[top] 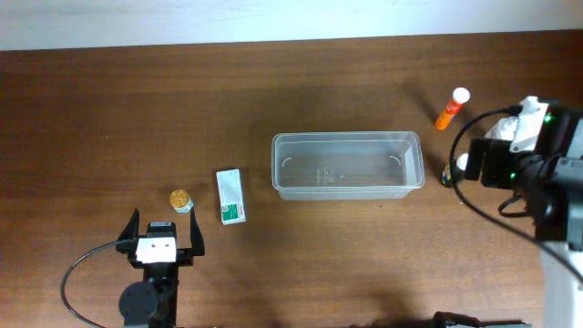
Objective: Pack container
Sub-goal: 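Move the right gripper to the dark brown bottle and grasp it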
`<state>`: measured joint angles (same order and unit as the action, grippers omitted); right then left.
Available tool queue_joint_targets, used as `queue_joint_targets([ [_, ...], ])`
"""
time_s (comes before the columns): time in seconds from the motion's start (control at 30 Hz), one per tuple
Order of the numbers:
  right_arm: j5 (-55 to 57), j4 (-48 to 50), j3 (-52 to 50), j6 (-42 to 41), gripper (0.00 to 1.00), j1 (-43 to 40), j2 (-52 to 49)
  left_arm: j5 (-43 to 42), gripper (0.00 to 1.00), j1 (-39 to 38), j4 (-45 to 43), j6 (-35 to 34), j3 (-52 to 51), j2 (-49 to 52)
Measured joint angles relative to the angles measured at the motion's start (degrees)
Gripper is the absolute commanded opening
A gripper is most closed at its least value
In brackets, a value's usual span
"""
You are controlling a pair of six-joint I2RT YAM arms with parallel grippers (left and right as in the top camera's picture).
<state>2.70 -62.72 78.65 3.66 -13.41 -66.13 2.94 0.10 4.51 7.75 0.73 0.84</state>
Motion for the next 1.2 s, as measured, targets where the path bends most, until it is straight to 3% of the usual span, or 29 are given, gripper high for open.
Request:
queue_joint_targets([
  [0.47,-3.1,-2.3,0.1,2.0,0.98,-1.7,-13.0,0.0,0.99,0.0,0.0,0.0,0.0,0.0],
  [0.7,-6.4,-1.3,0.0,7.5,0.98,-1.7,-20.4,0.0,0.99,0.0,0.0,0.0,0.0,0.0],
  [1.2,-10.8,3.0,0.1,14.8,0.98,-5.8,-27.0,0.0,0.99,0.0,0.0,0.0,0.0,0.0],
])
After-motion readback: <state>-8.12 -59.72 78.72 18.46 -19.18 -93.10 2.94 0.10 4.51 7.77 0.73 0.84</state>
